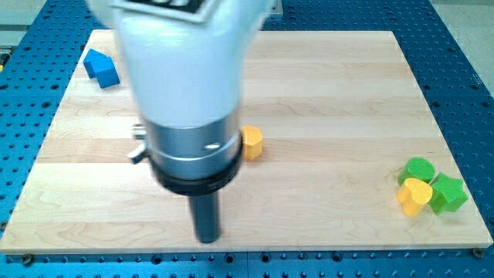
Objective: Place the hexagon diagonally to the heart
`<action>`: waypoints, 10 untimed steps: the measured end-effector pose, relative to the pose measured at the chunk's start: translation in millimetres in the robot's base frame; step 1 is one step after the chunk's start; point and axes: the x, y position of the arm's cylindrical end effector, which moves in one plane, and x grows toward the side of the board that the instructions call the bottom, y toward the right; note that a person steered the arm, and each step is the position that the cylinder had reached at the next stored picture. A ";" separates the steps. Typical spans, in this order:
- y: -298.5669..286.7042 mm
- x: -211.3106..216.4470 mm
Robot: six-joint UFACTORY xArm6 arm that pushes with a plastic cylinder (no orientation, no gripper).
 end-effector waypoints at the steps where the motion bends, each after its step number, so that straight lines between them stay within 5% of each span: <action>1: -31.3 1.4; 3: -25.0 -88.1; 7: 114.3 -131.9; 9: 34.4 -141.7; 10: 86.6 -177.9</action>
